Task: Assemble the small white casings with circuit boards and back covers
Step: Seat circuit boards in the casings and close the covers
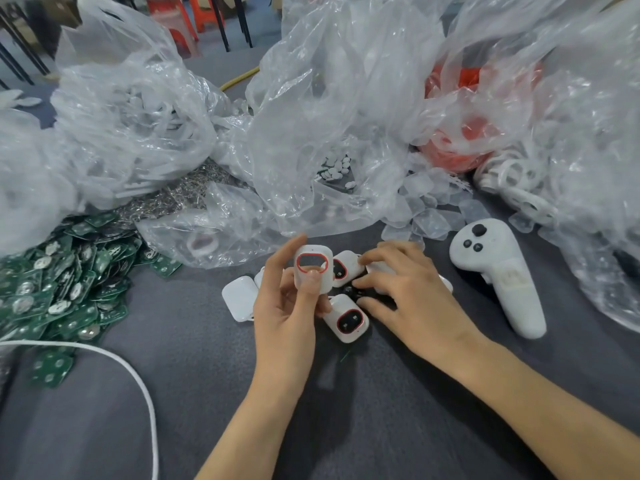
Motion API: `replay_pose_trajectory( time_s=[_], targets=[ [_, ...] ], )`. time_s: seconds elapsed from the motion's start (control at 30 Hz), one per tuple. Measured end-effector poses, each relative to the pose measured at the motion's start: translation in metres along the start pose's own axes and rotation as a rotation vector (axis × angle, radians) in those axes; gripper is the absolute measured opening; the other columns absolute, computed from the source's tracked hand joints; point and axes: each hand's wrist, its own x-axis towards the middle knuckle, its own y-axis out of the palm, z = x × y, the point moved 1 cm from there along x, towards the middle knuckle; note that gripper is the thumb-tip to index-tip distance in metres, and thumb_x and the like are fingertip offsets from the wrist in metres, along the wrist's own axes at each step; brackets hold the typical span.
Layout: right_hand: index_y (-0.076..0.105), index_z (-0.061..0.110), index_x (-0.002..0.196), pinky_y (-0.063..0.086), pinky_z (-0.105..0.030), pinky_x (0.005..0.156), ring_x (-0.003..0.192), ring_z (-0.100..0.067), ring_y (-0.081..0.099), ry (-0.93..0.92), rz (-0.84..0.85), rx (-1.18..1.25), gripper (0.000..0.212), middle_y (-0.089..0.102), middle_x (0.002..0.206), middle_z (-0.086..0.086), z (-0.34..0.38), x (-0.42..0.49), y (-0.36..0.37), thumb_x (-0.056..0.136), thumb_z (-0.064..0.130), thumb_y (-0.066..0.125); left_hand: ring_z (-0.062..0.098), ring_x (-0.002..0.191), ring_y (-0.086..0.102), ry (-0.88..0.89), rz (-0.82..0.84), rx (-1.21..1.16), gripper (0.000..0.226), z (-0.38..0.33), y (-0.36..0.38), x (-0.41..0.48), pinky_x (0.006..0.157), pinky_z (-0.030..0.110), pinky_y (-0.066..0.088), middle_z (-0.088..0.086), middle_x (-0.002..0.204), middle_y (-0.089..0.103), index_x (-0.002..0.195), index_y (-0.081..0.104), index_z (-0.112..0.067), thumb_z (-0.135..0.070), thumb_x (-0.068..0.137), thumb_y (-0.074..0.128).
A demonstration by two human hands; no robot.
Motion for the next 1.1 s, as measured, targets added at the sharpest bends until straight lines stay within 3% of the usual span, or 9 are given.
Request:
replay_pose_trajectory(
  time_s=[0.13,0.27,0.43,0.57,0.63,0.77,0.83,0.93,1.1],
  targets=[
    [0.075,0.010,0.091,0.044,-0.027,0.079,0.087,-0.020,0.056,-0.043,-0.273,0.115,0.010,0.063,0.087,-0.001,0.007,-0.001,-0.006,0.081,0.012,0.073,0.007,0.054,0.052,-0.023,0.004,-0.024,0.025,-0.001,0.000,0.000,0.052,0.018,0.045,-0.002,0.069,0.062,0.111,0.064,-0.031,-0.025,0.088,0.055],
    [0.074,0.008,0.097,0.052,-0.031,0.059,0.061,-0.017,0.064,-0.166,-0.413,0.198,0.014,0.070,0.075,-0.005,0.012,-0.006,-0.013,0.086,0.013,0.066,0.005,0.050,0.052,-0.081,0.043,-0.050,0.019,-0.002,0.000,-0.001,0.045,0.019,0.044,-0.004,0.068,0.067,0.100,0.068,-0.034,-0.027,0.087,0.057],
    [0.071,0.019,0.100,0.052,-0.011,0.072,0.078,0.000,0.068,-0.031,-0.293,0.575,0.024,0.073,0.087,0.009,0.021,-0.008,-0.015,0.079,0.007,0.074,0.005,0.052,0.056,-0.110,0.063,-0.071,0.018,-0.002,0.000,-0.001,0.046,0.019,0.045,-0.001,0.067,0.068,0.102,0.067,-0.030,-0.028,0.087,0.058],
    [0.069,0.026,0.091,0.053,-0.015,0.071,0.077,-0.006,0.070,0.134,-0.229,0.872,0.030,0.073,0.087,0.012,0.021,-0.007,-0.014,0.083,-0.002,0.066,0.008,0.053,0.056,-0.113,0.064,-0.067,0.019,-0.002,0.000,-0.002,0.047,0.020,0.045,0.004,0.075,0.071,0.105,0.067,-0.030,-0.028,0.088,0.058],
    [0.068,0.023,0.089,0.054,-0.018,0.066,0.072,-0.009,0.069,0.167,-0.214,0.919,0.030,0.072,0.085,0.008,0.019,-0.005,-0.015,0.084,-0.006,0.063,0.009,0.053,0.054,-0.111,0.065,-0.071,0.019,-0.002,0.001,-0.002,0.047,0.020,0.045,0.007,0.080,0.072,0.104,0.067,-0.034,-0.029,0.088,0.058],
    [0.064,0.023,0.090,0.055,-0.027,0.066,0.075,-0.009,0.064,0.183,-0.118,0.898,0.029,0.068,0.082,0.001,0.015,-0.002,-0.017,0.082,-0.005,0.063,0.003,0.053,0.052,-0.097,0.080,-0.040,0.025,-0.005,0.001,-0.002,0.047,0.015,0.042,-0.010,0.076,0.069,0.102,0.070,-0.045,-0.030,0.087,0.056],
    [0.065,0.022,0.089,0.052,-0.022,0.062,0.072,-0.007,0.062,0.192,-0.112,0.901,0.029,0.068,0.081,0.000,0.015,-0.002,-0.018,0.082,-0.006,0.062,0.001,0.053,0.051,-0.093,0.110,-0.029,0.027,-0.007,0.001,-0.002,0.047,0.014,0.041,-0.012,0.075,0.067,0.103,0.070,-0.047,-0.030,0.086,0.057],
    [0.071,0.018,0.090,0.053,-0.022,0.057,0.074,-0.013,0.066,0.211,-0.114,0.964,0.029,0.071,0.085,-0.002,0.014,-0.002,-0.019,0.083,-0.007,0.059,0.000,0.054,0.052,-0.092,0.177,0.007,0.026,-0.009,0.003,-0.004,0.049,0.013,0.043,-0.010,0.076,0.070,0.106,0.069,-0.045,-0.033,0.085,0.062],
    [0.073,0.012,0.093,0.056,-0.023,0.064,0.080,-0.020,0.071,0.262,-0.066,1.112,0.023,0.074,0.087,-0.006,0.012,0.000,-0.019,0.086,-0.005,0.060,0.004,0.061,0.057,-0.054,0.246,0.088,0.027,-0.010,0.005,-0.007,0.054,0.017,0.048,0.000,0.090,0.069,0.108,0.067,-0.049,-0.038,0.085,0.061]
  ],
)
